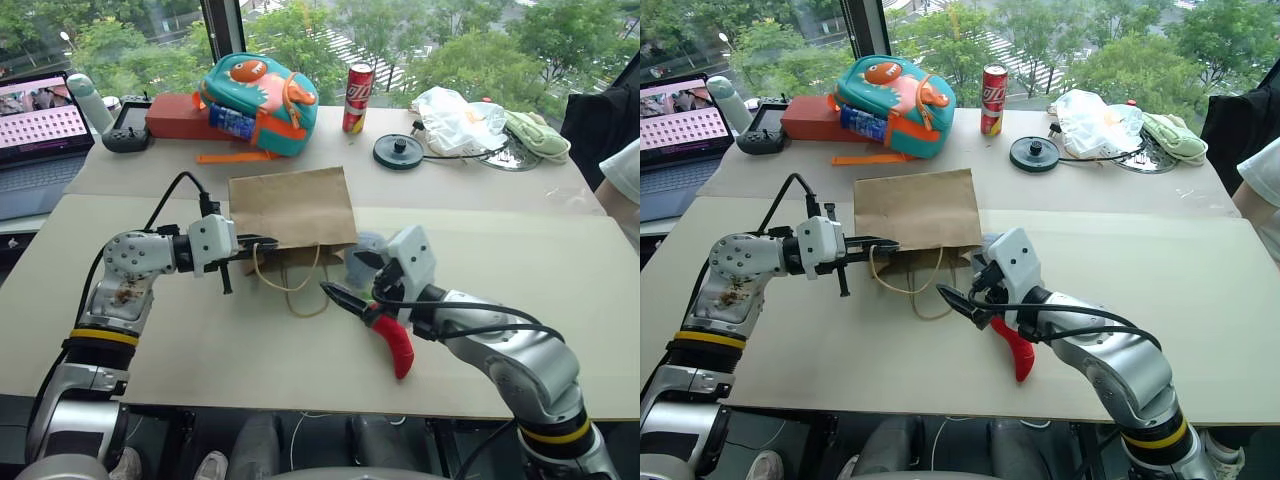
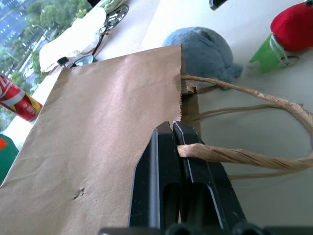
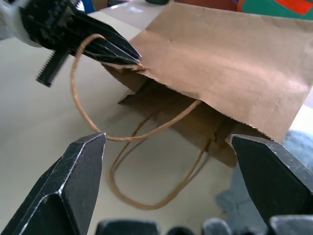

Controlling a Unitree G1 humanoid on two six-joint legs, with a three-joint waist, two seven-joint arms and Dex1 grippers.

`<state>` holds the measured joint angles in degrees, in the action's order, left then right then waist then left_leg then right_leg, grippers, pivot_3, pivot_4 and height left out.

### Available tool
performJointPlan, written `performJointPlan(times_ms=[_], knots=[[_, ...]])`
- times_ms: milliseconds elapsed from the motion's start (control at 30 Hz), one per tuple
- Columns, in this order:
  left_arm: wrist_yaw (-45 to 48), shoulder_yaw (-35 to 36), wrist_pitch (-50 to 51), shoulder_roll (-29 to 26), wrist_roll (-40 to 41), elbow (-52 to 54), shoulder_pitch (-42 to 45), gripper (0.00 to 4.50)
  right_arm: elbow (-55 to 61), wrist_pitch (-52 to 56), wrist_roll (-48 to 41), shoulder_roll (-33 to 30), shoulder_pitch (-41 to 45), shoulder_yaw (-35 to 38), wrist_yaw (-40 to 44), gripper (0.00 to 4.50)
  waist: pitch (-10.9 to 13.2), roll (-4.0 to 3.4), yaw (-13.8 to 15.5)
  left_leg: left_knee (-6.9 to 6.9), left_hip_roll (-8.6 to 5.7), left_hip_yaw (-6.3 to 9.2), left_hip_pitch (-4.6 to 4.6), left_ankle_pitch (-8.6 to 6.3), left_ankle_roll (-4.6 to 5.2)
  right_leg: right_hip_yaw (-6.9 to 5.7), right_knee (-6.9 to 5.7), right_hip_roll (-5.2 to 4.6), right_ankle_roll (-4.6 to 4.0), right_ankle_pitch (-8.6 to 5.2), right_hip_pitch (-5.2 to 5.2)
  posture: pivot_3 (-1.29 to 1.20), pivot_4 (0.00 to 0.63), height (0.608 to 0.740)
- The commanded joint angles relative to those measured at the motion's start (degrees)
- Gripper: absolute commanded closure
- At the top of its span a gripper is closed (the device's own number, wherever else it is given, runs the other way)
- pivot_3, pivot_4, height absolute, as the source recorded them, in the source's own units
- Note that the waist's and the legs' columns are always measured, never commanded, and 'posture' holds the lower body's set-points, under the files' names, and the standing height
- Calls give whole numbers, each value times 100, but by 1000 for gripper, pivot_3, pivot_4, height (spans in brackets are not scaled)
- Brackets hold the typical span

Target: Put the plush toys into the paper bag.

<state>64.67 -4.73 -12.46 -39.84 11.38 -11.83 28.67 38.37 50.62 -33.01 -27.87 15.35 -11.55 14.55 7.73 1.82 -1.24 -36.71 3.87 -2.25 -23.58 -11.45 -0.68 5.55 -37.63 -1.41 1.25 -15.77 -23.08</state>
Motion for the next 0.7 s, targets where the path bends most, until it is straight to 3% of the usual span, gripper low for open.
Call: performJointPlan(times_ms=[33,200,333,667,700], knots=[[-41,279,126,-185,88,76,133,4439,102,-19,121,45,20,43,37,0,0,0,8,0,1,0,0,0,0,0,0,1,-1,-1,-1,0,150,728],[68,370,93,-250,96,-203,266,4439,-120,-10,212,205,152,10,51,0,0,0,15,1,2,0,-5,-1,2,0,2,3,-4,-2,-5,0,150,728],[126,490,577,-169,385,-141,356,4500,-644,-140,562,546,497,-221,-68,974,0,0,7,1,2,0,-4,-1,1,0,1,4,-4,-2,-6,0,150,728],[59,538,1211,-23,670,167,484,4500,-1895,-538,1450,1423,1110,-683,-168,4467,0,-1,17,2,3,1,-17,-2,4,-2,3,4,-4,-2,-15,0,150,728],[36,554,1325,13,730,211,523,4500,-2030,-614,1549,1500,1146,-721,-177,4488,0,-1,19,2,3,2,-18,-2,4,-3,3,4,-4,-2,-14,0,150,728]])
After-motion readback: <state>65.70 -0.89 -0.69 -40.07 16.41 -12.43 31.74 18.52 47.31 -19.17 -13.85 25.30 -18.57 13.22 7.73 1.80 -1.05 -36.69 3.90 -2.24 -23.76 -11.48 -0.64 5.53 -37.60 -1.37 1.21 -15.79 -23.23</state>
